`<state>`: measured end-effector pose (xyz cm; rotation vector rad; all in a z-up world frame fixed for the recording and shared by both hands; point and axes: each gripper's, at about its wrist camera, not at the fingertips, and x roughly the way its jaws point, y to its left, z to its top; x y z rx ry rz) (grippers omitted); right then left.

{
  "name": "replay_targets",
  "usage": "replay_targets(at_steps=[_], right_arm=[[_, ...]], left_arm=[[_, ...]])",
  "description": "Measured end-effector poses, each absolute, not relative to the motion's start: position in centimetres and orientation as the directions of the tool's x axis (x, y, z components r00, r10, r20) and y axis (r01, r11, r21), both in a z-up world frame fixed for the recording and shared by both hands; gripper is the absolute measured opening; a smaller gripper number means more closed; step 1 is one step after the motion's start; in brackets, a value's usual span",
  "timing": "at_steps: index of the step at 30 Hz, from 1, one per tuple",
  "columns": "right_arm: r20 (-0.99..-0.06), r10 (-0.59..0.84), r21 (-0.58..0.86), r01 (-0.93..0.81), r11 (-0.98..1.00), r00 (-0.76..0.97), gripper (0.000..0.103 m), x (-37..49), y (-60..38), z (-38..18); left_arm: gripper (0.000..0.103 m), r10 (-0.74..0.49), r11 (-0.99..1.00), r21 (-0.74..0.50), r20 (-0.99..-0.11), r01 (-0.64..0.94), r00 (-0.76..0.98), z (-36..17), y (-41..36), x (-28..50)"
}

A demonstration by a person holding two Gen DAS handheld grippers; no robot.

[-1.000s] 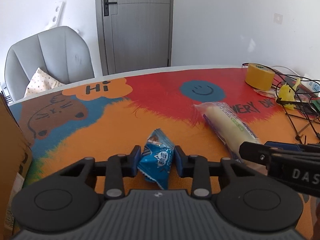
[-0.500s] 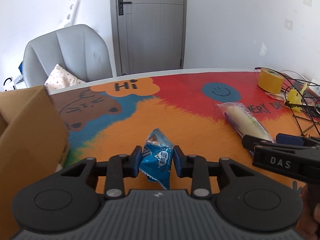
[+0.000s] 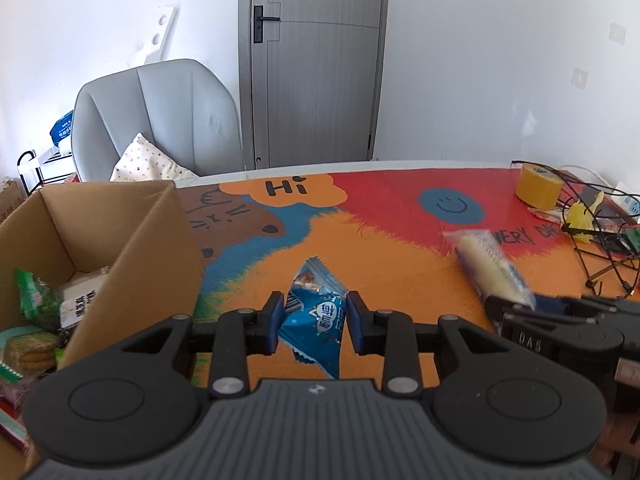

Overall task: Organize snacks
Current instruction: 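Carry both packets over the cardboard box and open both tools to drop them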

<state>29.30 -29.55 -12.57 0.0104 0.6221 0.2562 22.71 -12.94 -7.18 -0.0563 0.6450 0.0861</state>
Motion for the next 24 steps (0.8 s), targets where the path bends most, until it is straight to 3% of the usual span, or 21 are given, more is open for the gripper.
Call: replay_targets(at_steps=[11, 24], right_arm=[[-0.563, 0.246, 0.164, -0.185, 0.969, 0.789, 0.033, 25.3, -28.4, -12.1], [-0.481, 0.285, 0.194, -0.216, 0.957, 0.829, 0.033, 21.4, -25.4, -8.6]], left_arm=[[0.032, 0.04, 0.995, -0.048, -0.59, -0.084, 0.806, -6.5, -11.4, 20.0], [0.032, 0.033, 0.993, -0.083, -0.517, -0.089, 0.855, -3.6, -8.6, 16.4]])
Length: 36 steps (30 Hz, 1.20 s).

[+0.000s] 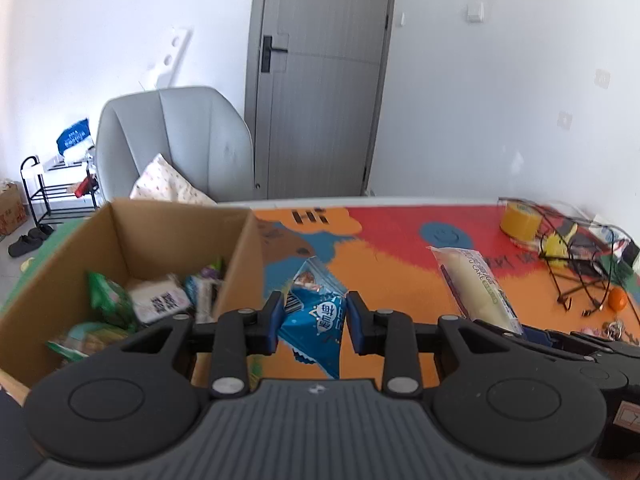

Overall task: Organize snacks
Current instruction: 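Carry both packets over the cardboard box and open both tools to drop them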

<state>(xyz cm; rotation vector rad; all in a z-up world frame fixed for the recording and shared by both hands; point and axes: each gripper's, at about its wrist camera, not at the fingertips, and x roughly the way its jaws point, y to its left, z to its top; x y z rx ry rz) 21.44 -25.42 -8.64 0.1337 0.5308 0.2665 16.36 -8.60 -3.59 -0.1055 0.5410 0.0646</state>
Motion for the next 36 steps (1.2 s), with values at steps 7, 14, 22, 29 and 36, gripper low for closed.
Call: replay_targets(at_steps=[7, 14, 22, 29, 36], right_arm=[[-0.424, 0.316, 0.219, -0.243, 0.945, 0.849, 0.033, 20.0, -23.8, -6.3], [-0.397, 0.356, 0.236, -0.28, 0.93, 0.846, 0.033, 19.5, -21.8, -4.9], [-0.374, 0.402, 0.23, -0.336, 0.913, 0.836, 0.033, 19.0, -19.0, -3.5], [-0.375, 0.434, 0.221, -0.376, 0.9, 0.819, 0.033, 19.2, -16.2, -3.0], [-0.38, 0.447, 0.189, -0.405, 0.894, 0.81, 0.033, 19.6, -14.2, -2.5]], left_arm=[[0.032, 0.05, 0.99, -0.095, -0.478, -0.108, 0.877, -1.5, -6.4, 15.0], [0.032, 0.073, 0.985, -0.108, -0.455, -0.136, 0.887, -0.1, -3.8, 13.9], [0.032, 0.117, 0.971, -0.134, -0.452, -0.197, 0.884, 0.4, 0.3, 13.1], [0.032, 0.132, 0.962, -0.152, -0.469, -0.227, 0.873, 0.0, 3.1, 13.2], [0.038, 0.096, 0.955, -0.198, -0.503, -0.222, 0.859, -0.6, 4.8, 13.8]])
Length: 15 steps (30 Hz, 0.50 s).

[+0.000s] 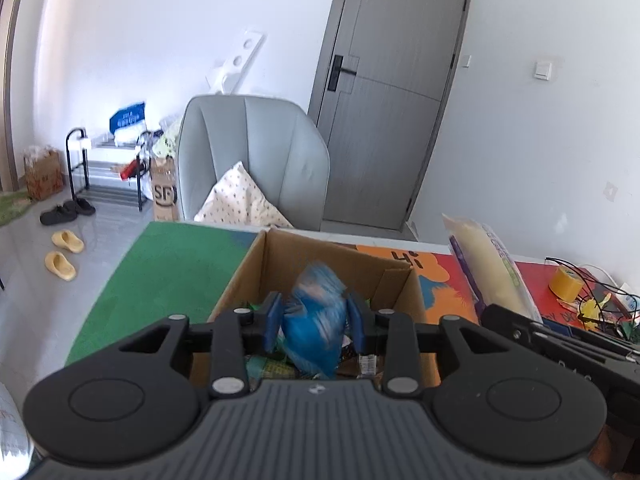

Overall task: Organize snacks
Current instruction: 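Carry both packets over the cardboard box and open both tools to drop them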

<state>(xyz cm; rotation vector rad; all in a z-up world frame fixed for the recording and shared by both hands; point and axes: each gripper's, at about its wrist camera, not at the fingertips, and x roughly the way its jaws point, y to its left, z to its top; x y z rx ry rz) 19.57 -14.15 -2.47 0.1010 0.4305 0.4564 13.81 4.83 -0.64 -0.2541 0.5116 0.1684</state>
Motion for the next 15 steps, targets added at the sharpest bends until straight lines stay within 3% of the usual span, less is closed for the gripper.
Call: replay_targets(at_steps=[4, 15], right_arm=[[-0.392, 0.461, 0.183, -0.424, 0.887, 0.796, 0.033, 19.7, -13.0, -2.5], [-0.417, 0.494, 0.158, -0.474, 0.866, 0.763, 0.033, 19.6, -9.5, -2.5]], left_arm=[[0.064, 0.111, 0.945, -0.215, -0.499, -0.247, 0.859, -0.8, 6.0, 13.5], [0.076, 0.202, 0.912, -0.224, -0.485, -0.345, 0.851, -0.1, 9.6, 12.1]])
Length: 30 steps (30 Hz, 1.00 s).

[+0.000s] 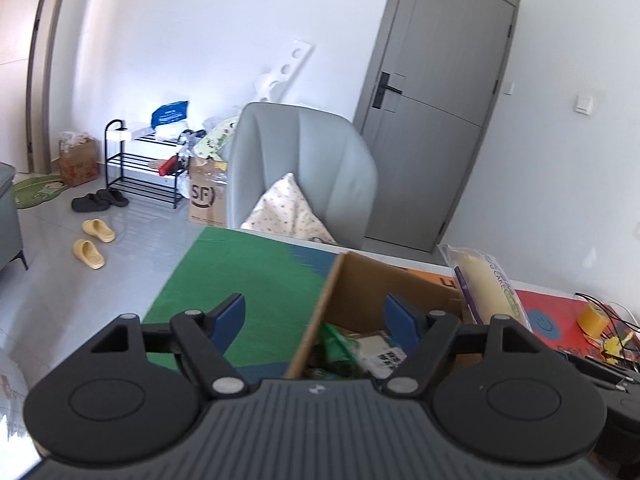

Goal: Organize snacks

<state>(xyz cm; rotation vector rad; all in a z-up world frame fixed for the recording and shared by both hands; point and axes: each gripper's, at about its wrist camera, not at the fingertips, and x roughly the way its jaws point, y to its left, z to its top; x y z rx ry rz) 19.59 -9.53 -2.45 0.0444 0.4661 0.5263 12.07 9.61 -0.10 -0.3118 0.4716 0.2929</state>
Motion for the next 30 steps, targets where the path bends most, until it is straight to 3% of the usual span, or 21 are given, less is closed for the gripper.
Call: replay_targets(at_steps=[8, 11, 23, 30], right_arm=[[-0.419, 0.532, 0.146, -0.523, 0.84, 0.736, 0.035, 19.8, -6.9, -2.2], [-0.411, 0.555, 0.129, -0.557, 0.821, 0.723, 0.049, 19.2, -6.1, -1.9], [-0.441, 0.528, 0.174, -0.508, 0.843, 0.725, 0.049, 18.3, -9.2, -2.0], [-0.455, 0.51, 0.217, -0.464, 0.859, 0.73, 0.058, 17.7, -12.2, -2.2]], left_arm=[[0.082, 0.241, 0.896, -0.226, -0.477, -0.383, 0.846, 0.2, 11.4, 10.9], [0.084, 0.254, 0.89, -0.226, -0.477, -0.397, 0.841, 0.3, 11.7, 10.6], [0.089, 0.252, 0.897, -0.208, -0.484, -0.39, 0.838, 0.6, 10.4, 9.5], [0.094, 0.238, 0.915, -0.174, -0.5, -0.365, 0.833, 0.7, 8.3, 8.8]])
